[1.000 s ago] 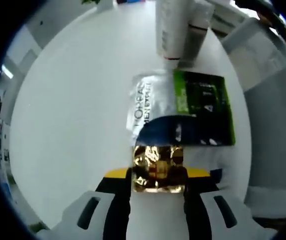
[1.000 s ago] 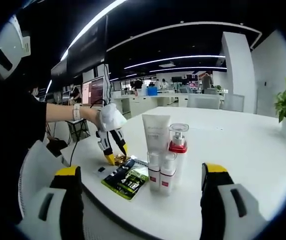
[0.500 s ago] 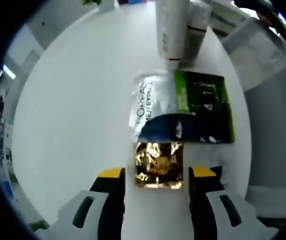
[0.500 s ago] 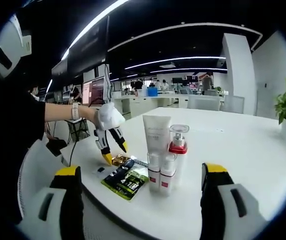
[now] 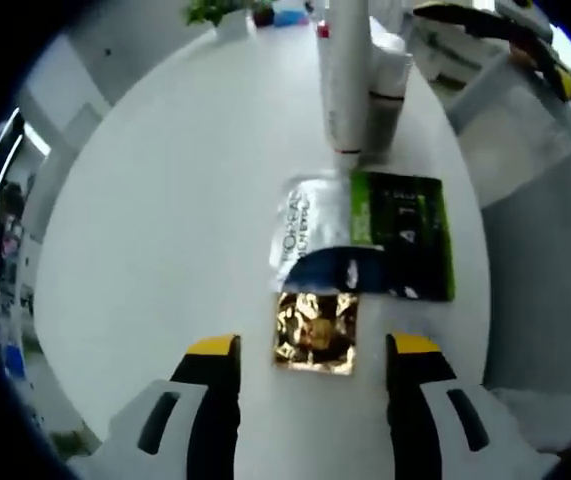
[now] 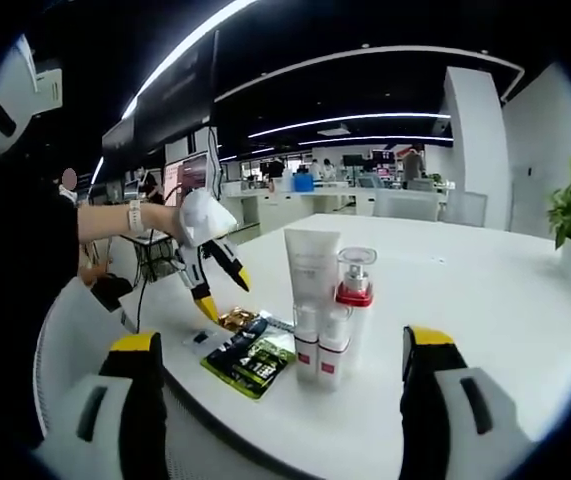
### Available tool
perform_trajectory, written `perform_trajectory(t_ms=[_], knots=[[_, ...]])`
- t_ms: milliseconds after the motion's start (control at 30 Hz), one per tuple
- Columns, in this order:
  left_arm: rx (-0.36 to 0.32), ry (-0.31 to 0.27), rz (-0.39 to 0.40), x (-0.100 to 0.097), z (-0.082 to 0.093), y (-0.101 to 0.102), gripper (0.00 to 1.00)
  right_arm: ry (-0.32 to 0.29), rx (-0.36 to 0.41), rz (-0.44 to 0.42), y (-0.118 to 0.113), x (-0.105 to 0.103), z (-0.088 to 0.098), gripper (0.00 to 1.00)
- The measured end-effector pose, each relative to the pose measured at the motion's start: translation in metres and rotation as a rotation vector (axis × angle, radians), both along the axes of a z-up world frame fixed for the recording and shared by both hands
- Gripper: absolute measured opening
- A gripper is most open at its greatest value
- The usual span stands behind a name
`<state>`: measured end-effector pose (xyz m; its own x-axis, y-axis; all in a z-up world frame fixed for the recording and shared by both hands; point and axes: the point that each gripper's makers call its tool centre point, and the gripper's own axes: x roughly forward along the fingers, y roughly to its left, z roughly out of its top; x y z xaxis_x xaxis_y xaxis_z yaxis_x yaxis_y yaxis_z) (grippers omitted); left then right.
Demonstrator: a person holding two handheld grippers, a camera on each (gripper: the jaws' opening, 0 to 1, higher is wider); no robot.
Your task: Arrange the skincare products in the storage area until every visible bottle or jar stands upright without overlapping.
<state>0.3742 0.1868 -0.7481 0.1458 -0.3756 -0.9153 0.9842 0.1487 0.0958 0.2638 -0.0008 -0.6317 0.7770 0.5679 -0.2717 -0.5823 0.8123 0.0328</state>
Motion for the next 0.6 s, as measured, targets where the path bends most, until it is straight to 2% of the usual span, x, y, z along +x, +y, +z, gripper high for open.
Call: perform_trajectory(t_ms=[233, 333, 600], knots=[[-0.089, -0.033, 0.082, -0.012, 0.019, 0.001, 0.61, 0.000, -0.004, 0.001, 0.000, 0.000, 0.000, 1.00], [-0.148, -0.044, 0.114, -0.019, 0.026, 0.001, 0.62, 0.001, -0.002, -0.003, 0.000, 0.000, 0.000, 1.00], [-0.187, -0.086, 0.160, -0.033, 0.041, 0.008, 0.67, 0.013, -0.005, 0.006, 0.001, -0.001, -0.002, 1.00]])
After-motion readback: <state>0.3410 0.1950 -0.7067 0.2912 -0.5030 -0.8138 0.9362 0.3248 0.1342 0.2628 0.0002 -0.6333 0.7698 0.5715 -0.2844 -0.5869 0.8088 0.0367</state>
